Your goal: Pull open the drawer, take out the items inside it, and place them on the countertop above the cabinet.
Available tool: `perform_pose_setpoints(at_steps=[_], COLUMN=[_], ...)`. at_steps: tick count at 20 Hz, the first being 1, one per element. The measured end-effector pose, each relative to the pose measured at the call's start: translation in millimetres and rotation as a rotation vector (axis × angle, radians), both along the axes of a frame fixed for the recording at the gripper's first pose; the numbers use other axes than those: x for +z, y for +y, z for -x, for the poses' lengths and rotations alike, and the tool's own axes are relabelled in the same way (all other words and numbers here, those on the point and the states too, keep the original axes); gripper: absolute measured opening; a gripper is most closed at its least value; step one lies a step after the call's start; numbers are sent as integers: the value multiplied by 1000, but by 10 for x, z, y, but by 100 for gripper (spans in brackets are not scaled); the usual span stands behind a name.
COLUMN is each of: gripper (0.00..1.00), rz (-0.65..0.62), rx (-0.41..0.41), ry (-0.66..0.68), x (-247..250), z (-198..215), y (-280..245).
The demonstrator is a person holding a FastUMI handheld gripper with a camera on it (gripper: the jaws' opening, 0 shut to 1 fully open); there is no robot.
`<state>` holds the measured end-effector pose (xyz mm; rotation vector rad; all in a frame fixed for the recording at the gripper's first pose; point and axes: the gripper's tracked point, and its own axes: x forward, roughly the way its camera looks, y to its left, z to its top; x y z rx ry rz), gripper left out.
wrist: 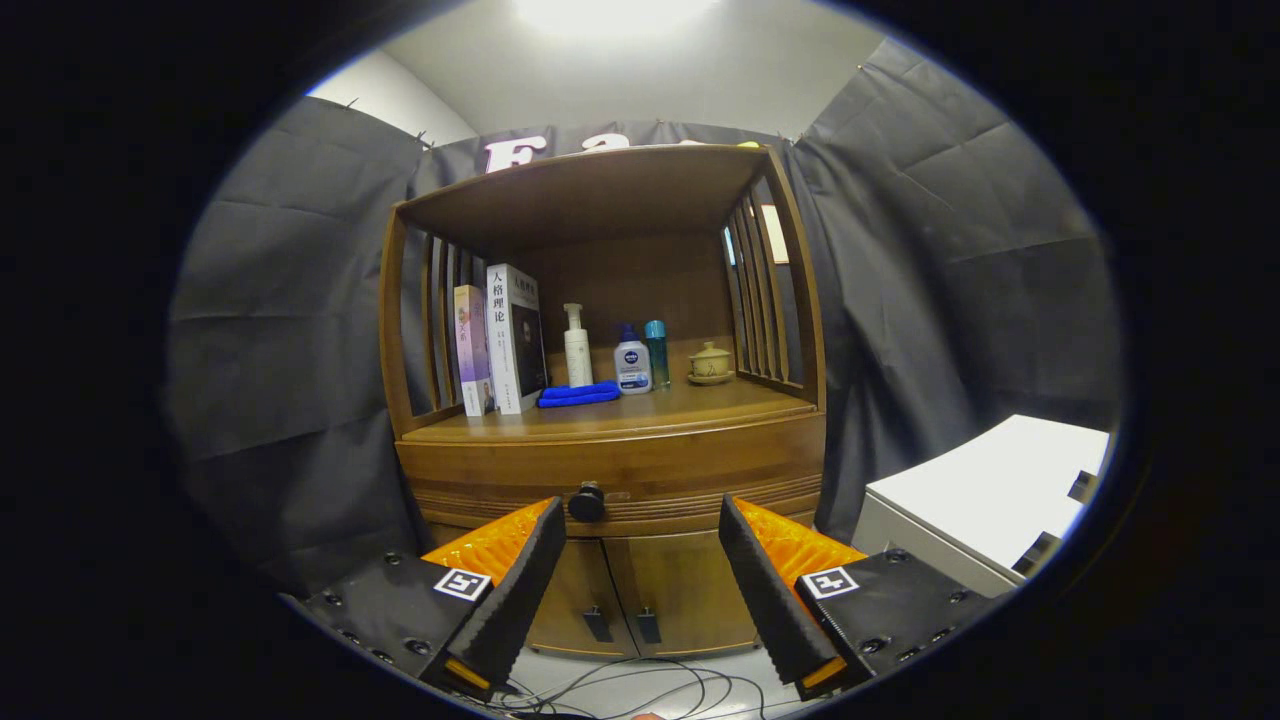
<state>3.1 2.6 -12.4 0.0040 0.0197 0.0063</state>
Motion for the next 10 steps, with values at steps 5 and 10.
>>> perform_pose_setpoints(at_steps=[5, 10], gripper=[97, 97], rz=[-14, -16], rx=[30, 46], ry=[16, 36], x=[-95, -217], z=[-62, -107], y=[84, 152])
